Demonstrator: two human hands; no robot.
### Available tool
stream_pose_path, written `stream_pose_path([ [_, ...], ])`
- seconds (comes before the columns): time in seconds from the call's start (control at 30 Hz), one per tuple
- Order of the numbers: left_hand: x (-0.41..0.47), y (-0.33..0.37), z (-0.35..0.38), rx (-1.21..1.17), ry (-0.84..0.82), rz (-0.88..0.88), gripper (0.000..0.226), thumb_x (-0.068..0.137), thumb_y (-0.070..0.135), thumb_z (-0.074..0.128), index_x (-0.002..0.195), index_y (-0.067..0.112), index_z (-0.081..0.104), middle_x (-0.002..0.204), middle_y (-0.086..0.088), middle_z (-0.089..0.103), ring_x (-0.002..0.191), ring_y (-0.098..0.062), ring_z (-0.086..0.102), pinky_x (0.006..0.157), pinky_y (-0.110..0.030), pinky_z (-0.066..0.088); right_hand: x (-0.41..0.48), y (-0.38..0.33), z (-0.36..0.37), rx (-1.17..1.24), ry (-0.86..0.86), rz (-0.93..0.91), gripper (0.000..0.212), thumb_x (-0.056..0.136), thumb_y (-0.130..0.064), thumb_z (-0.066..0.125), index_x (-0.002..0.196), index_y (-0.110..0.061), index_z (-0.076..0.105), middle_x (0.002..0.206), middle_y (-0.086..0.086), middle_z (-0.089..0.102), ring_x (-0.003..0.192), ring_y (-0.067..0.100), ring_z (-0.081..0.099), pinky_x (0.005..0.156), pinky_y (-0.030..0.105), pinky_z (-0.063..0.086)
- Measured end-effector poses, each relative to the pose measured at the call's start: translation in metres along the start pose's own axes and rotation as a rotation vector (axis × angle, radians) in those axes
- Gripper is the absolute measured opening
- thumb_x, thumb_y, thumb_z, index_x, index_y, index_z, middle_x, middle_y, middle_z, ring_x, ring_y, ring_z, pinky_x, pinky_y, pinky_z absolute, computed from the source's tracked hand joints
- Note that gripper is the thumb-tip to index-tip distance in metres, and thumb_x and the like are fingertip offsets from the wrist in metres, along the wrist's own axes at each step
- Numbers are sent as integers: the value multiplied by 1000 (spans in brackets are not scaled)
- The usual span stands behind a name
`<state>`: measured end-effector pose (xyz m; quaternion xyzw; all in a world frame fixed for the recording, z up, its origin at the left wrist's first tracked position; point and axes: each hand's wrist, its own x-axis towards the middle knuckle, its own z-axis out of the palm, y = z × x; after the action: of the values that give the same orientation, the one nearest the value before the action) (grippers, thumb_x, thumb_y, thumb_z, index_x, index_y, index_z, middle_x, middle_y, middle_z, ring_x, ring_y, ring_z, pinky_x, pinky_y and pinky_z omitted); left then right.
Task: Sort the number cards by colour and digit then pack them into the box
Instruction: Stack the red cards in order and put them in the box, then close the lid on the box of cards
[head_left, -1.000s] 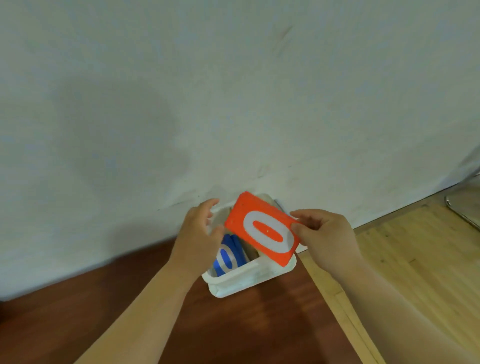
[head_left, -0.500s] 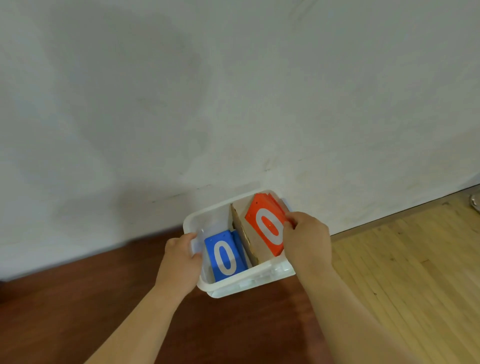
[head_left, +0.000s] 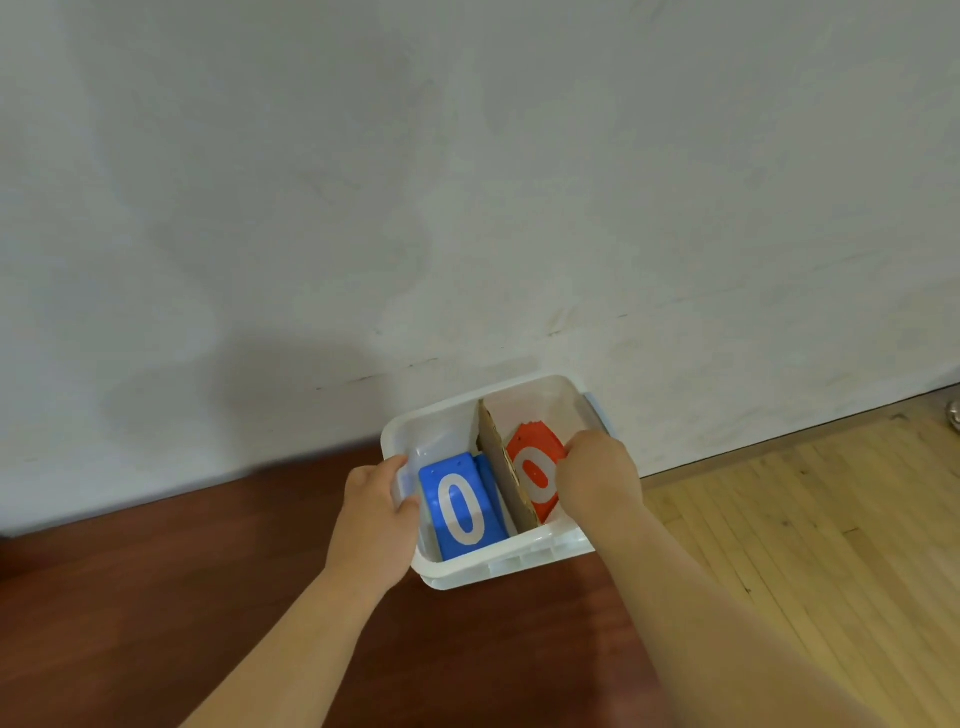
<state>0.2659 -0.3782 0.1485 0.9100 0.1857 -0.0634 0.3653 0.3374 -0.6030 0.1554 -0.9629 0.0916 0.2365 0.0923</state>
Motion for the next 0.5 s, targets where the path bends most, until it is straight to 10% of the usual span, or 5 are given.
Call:
stream_pose_path([
  [0.2, -3, 0, 2, -13, 4, 14, 50, 102, 20, 54, 150, 28, 41, 143, 1, 41, 101, -2, 45, 61, -5, 33, -15, 2, -4, -82, -82, -23, 38, 96, -25, 65, 131, -16, 54, 121, 7, 63, 107, 24, 63, 92, 35, 53],
  [0.4, -3, -1, 4, -8, 7, 14, 50, 102, 20, 55, 149, 30, 42, 142, 0, 44, 102, -4, 47, 63, -8, 35, -28, 53, 5, 29, 597, -195, 29, 96, -34, 61, 124, -30, 68, 130, 1, 62, 116, 25, 57, 93, 37, 55],
  [0.5, -3, 2, 2, -16, 7, 21, 51, 100, 18, 56, 148, 28, 44, 140, -3, 50, 107, -9, 49, 79, -19, 39, -17, 69, 5, 395, 348, -182, 40, 102, -35, 49, 141, -37, 52, 134, -4, 59, 121, 22, 58, 92, 31, 51],
])
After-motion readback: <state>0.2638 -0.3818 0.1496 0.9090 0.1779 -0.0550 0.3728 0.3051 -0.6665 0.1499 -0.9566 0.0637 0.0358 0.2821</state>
